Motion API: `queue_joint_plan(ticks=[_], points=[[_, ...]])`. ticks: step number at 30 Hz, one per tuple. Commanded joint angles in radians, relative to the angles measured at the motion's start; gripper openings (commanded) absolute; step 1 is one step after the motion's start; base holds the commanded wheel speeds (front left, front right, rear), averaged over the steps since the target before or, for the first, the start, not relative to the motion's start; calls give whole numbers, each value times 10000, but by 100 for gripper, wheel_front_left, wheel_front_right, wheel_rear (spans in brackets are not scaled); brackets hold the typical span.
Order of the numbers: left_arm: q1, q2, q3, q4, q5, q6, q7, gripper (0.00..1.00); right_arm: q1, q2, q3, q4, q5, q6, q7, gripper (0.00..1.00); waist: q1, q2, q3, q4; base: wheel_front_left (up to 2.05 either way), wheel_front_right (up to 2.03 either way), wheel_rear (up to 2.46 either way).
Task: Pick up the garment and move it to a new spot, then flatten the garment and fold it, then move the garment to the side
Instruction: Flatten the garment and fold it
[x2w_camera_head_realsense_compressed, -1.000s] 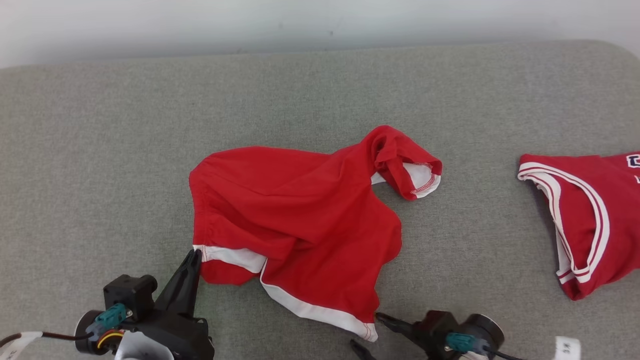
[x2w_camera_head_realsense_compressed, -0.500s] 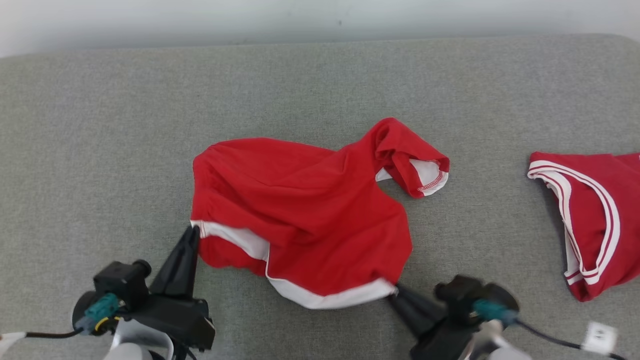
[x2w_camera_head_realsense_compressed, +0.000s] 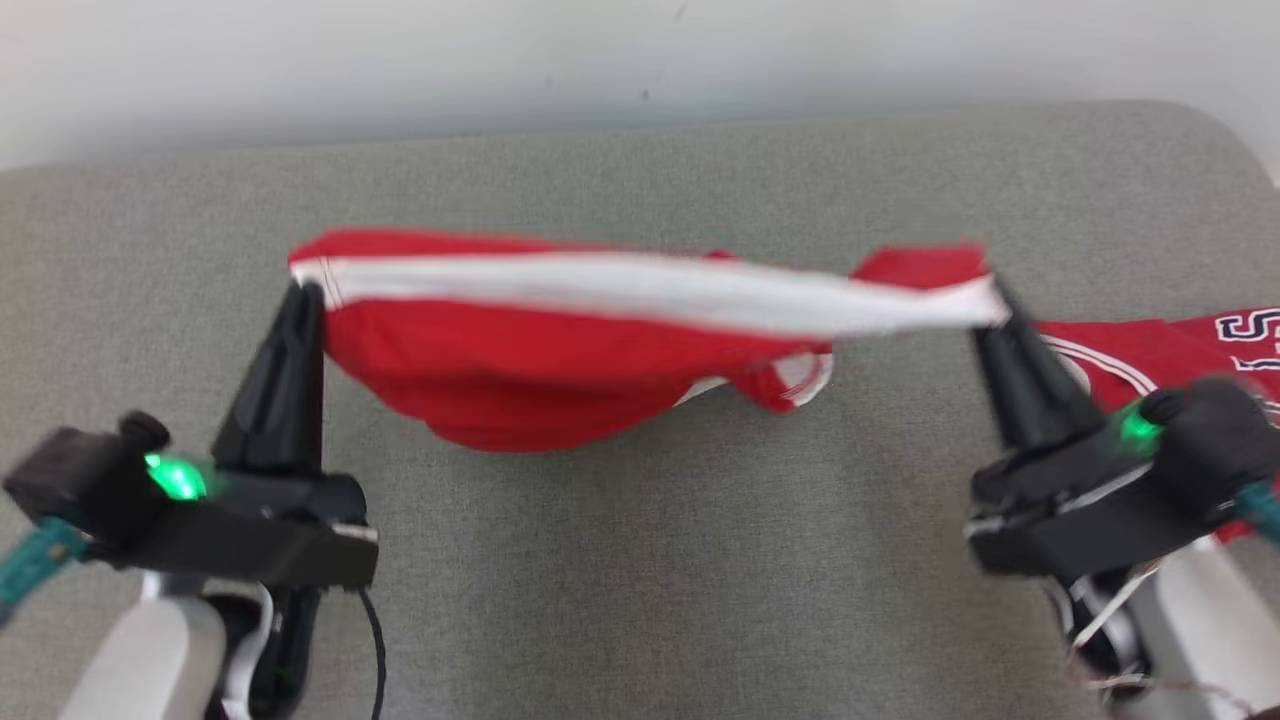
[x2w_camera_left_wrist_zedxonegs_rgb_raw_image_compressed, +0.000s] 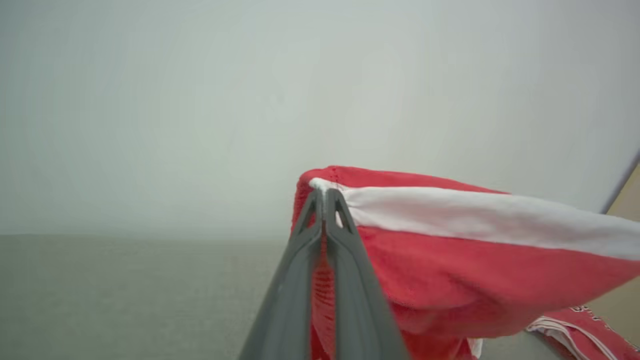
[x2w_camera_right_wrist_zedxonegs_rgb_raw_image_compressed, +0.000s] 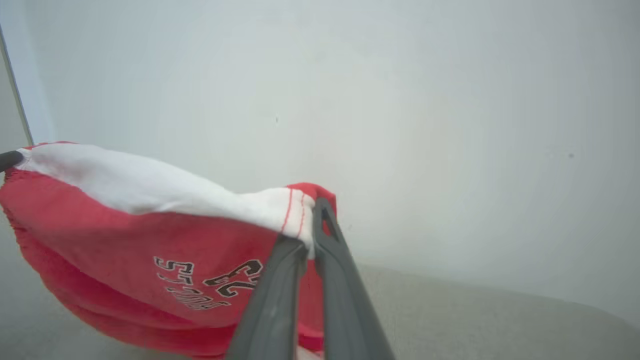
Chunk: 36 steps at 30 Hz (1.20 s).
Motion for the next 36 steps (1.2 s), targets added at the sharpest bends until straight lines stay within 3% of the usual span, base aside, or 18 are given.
queue_joint_plan(ticks=[1,12,21,27,36], points=[[-224,-32,124,-267,-166,-71,-36,0,-197,73,-226,-149,-173,-11,-83,0,-1,-1,-148,-74,0,0,0],[-1035,-194,544,-2267,-1861,-674,601,0,-1302,330,-1886,-1572,-961,-11,-27,0,-1,-1,-595,-72,0,0,0],[-851,-55,360,-2936,-2361,-703,1225,0,-1375,424,-1956,-1994,-755,-11,447,0,-1,-1,-539,-26,0,0,0],[-1670,-124,302,-1600,-2582,-1029,1332,0,-2575,233,-1475,-396,-41,-11,249,0,-1,-1,-124,-2,0,0,0],[-5509,-759,183,3411,-1988,-1964,206,0,-6820,518,-152,3884,720,-11,-654,0,-1,-1,590,95,0,0,0]])
